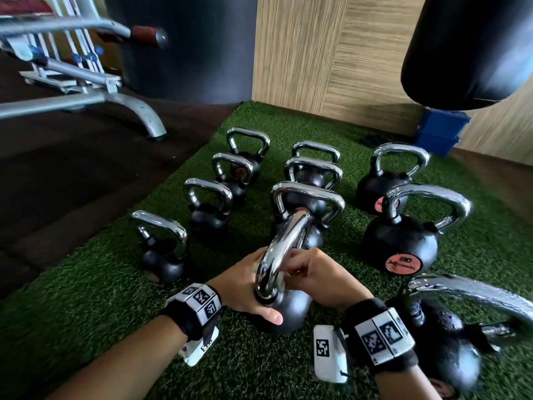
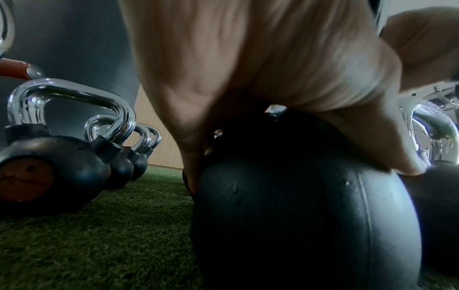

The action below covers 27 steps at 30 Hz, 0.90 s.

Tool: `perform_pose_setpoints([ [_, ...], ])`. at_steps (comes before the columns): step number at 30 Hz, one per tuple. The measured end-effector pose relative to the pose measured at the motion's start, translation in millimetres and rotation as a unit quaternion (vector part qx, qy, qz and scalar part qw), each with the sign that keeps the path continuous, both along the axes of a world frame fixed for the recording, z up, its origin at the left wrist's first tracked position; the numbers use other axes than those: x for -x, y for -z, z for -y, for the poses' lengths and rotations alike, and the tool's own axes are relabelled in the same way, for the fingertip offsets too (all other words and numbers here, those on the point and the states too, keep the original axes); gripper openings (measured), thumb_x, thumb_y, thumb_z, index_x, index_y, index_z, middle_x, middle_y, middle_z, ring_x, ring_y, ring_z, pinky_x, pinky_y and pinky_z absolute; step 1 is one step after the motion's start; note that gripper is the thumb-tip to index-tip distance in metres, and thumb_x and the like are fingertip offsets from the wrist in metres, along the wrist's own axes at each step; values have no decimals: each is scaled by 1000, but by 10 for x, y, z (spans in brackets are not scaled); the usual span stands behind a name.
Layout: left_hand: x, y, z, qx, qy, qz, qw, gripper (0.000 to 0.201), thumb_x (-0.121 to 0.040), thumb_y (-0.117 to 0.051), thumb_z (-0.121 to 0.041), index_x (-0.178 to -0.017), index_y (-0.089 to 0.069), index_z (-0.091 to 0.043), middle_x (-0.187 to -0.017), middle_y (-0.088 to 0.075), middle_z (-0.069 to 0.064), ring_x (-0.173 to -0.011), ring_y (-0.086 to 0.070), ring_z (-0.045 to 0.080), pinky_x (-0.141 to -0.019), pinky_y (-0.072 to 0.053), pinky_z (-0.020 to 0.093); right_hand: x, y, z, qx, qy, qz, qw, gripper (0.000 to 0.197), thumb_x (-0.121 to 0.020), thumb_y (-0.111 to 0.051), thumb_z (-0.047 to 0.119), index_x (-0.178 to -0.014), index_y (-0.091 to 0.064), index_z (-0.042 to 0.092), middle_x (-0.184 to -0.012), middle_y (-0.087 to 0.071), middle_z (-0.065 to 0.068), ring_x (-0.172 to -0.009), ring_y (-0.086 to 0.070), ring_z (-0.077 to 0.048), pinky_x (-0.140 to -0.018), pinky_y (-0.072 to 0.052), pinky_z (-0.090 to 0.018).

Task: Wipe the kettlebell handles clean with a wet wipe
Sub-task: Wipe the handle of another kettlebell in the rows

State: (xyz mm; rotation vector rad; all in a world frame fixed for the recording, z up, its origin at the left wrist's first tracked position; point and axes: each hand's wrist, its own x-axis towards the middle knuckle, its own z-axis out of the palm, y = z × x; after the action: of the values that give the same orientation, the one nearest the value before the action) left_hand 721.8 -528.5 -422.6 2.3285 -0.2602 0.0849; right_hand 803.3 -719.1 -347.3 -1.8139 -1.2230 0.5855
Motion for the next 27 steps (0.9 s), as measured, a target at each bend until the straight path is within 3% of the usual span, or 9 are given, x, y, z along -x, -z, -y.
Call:
perform_pose_setpoints([
  [4,-17,1,-13,-54,36,39,997,36,-70,-92,-48,-72,-57,-44,-89,-58,-48,-107,-48,-22,-116,-36,44,-48,76,-72,38,2,61,997,22,-85,-72,-2,-94,-82,16,-107,-71,7,-101,-68,-10,-89,-56,-31],
  [7,-25,19,-16,-87,50,69,993,33,-74,-90,-48,-71,-62,-30,-84,-53,-50,-106,-43,-27,-109,-33,34,-33,105,-69,-25,-17,-27,999,33,-87,-71,-1,-88,-82,29,-99,-72,18,-90,-69,3,-77,-51,-13],
  [10,-26,-27,11,-75,54,52,994,33,-74,-89,-46,-73,-61,-29,-91,-56,-46,-107,-47,-22,-98,-34,22,-37,197,-70,-81,-14,-111,990,14,-87,-71,-2,-97,-79,4,-99,-76,-1,-87,-70,-6,-75,-52,-19],
  [12,-24,-36,29,-46,49,45,997,40,-70,-91,-47,-96,-66,-30,-123,-61,-29,-128,-48,-4,-110,-38,28,-1,268,-67,-136,-17,-176,975,15,-88,-70,-1,-102,-74,-7,-103,-74,-21,-93,-70,-22,-82,-55,-31],
  [14,-17,-34,24,-47,29,26,998,80,-65,-92,-51,-134,-58,-30,-148,-50,-11,-144,-39,12,-122,-31,40,47,338,-81,-193,-3,-277,941,21,-91,-67,0,-109,-69,-12,-106,-68,-34,-94,-64,-36,-85,-54,-40],
  [17,-8,11,9,-40,2,13,999,98,-61,-95,-52,-143,-41,-42,-148,-36,-31,-146,-30,6,-126,-23,32,101,415,-133,-259,20,-390,883,29,-92,-63,-3,-115,-59,-20,-110,-63,-35,-94,-61,-38,-85,-56,-39],
  [19,2,35,-1,-42,-10,13,999,101,-59,-96,-51,-142,-39,-48,-142,-27,-44,-140,-26,-3,-123,-19,17,112,428,-163,-271,20,-419,866,29,-86,-66,-5,-112,-60,-18,-104,-66,-31,-86,-68,-34,-83,-59,-36],
  [23,-11,39,4,-19,-17,4,1000,103,-58,-98,-49,-144,-43,-40,-150,-43,-13,-145,-35,11,-125,-29,35,94,387,-210,-298,67,-425,852,20,-81,-68,-8,-100,-64,-9,-89,-72,-22,-76,-72,-26,-75,-61,-31],
  [27,-6,21,6,-21,-27,4,999,105,-56,-99,-47,-124,-24,-77,-135,-33,-43,-137,-34,-4,-122,-28,24,84,374,-338,-337,176,-387,840,22,-66,-79,-4,-84,-72,7,-82,-75,-18,-69,-73,-23,-67,-62,-31],
])
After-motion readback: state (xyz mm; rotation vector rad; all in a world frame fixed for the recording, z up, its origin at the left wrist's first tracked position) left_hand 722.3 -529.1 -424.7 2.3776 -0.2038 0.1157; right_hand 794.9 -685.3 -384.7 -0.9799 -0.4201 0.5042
